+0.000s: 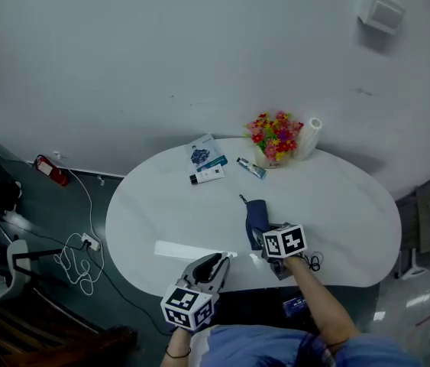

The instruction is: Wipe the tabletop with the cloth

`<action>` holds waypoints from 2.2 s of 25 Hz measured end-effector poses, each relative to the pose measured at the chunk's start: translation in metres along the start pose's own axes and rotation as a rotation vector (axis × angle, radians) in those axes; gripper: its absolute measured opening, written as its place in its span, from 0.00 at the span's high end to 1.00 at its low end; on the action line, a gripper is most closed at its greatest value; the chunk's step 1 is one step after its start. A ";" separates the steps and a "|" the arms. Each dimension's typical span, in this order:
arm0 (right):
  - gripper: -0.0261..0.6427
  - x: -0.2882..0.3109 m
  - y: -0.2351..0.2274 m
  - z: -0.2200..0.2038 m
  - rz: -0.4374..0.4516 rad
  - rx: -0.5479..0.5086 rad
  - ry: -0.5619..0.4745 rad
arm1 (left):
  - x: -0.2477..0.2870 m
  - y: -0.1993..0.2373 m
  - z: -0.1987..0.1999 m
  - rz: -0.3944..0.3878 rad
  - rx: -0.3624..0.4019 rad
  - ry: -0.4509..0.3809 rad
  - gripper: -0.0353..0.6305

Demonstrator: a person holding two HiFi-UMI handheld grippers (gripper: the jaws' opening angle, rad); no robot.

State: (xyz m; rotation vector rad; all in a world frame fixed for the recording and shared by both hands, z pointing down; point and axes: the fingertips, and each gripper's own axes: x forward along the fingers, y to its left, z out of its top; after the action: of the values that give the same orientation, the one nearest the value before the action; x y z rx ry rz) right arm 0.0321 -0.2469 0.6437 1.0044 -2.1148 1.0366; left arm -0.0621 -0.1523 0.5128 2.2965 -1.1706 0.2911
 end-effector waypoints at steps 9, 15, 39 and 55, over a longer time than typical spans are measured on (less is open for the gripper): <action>0.86 -0.092 -0.149 -0.023 -0.131 0.080 -0.036 | 0.092 -0.096 0.010 -0.128 0.064 0.039 0.84; 0.86 -0.156 -0.238 -0.047 -0.233 0.162 -0.071 | 0.130 -0.147 0.005 -0.186 0.095 0.072 0.84; 0.86 -0.340 -0.478 -0.144 -0.571 0.426 -0.146 | 0.182 -0.254 -0.006 -0.324 0.210 0.162 0.84; 0.86 -0.326 -0.418 -0.104 -0.464 0.289 -0.177 | 0.143 -0.215 -0.003 -0.192 0.198 0.148 0.84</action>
State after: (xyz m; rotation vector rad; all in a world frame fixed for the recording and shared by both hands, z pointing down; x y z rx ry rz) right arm 0.5709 -0.2133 0.6232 1.6851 -1.7579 1.0573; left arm 0.1958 -0.1453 0.4963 2.4879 -0.8748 0.5142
